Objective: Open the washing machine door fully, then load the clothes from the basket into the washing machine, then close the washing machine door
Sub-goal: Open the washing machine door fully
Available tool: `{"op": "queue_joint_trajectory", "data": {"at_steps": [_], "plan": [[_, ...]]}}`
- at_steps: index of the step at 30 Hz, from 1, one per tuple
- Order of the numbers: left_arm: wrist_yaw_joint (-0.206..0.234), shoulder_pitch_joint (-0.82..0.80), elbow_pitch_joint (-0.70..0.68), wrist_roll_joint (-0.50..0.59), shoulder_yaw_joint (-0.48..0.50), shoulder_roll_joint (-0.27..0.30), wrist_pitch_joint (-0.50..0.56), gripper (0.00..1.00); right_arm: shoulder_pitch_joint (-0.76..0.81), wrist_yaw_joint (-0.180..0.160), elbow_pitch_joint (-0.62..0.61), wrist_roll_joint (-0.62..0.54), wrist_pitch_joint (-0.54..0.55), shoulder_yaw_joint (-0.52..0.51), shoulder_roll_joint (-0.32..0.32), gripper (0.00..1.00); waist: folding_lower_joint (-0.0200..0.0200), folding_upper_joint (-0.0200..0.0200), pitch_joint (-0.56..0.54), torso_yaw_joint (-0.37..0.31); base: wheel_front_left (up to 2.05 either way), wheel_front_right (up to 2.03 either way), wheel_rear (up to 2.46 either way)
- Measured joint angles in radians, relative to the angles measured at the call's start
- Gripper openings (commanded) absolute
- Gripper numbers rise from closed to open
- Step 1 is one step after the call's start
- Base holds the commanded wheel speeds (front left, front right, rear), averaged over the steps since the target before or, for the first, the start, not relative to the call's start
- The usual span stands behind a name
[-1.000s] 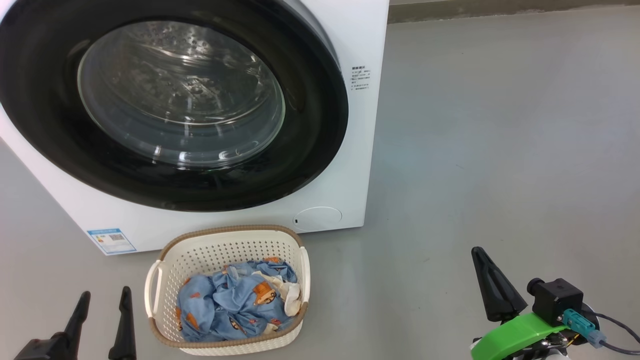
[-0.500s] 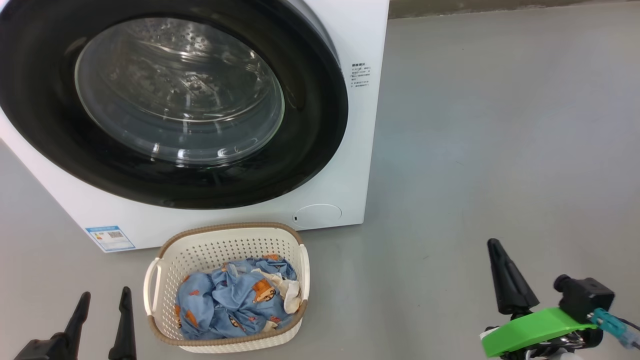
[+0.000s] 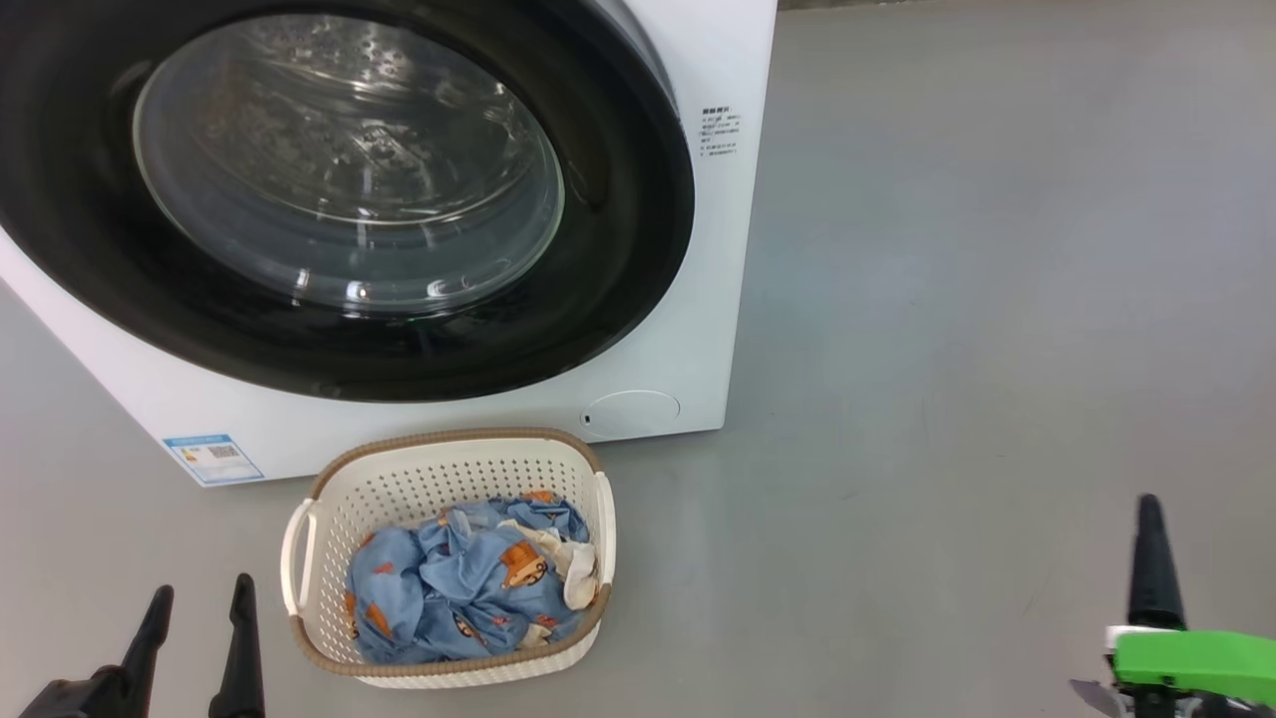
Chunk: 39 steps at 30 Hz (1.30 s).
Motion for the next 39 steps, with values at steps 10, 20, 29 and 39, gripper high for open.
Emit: {"op": "queue_joint_trajectory", "data": {"at_steps": [10,20,29,39], "plan": [[0.0,-0.004,0.001,-0.015,0.007,0.006,0.0,1.0,-0.072,0.0,0.098,0.386,-0.005,-0.175,0.004,0.0,0.0,0.0,0.038,0.004,0.0,0.0,0.0],[0.0,-0.054,0.002,-0.031,-0.02,0.038,0.0,1.0,-0.195,0.0,0.145,0.596,0.022,-0.253,0.004,0.0,0.0,0.0,0.1,0.016,0.0,0.0,0.0],[0.0,-0.065,-0.002,-0.044,-0.04,0.051,0.0,1.0,-0.261,0.0,0.11,0.639,0.206,-0.315,-0.026,0.0,0.0,0.0,0.154,0.039,0.0,0.0,0.0],[0.0,-0.093,-0.027,-0.066,-0.054,0.077,0.0,1.0,-0.384,0.0,0.083,0.623,0.315,-0.321,-0.03,0.0,0.0,0.0,0.246,0.049,0.0,0.0,0.0]]}}
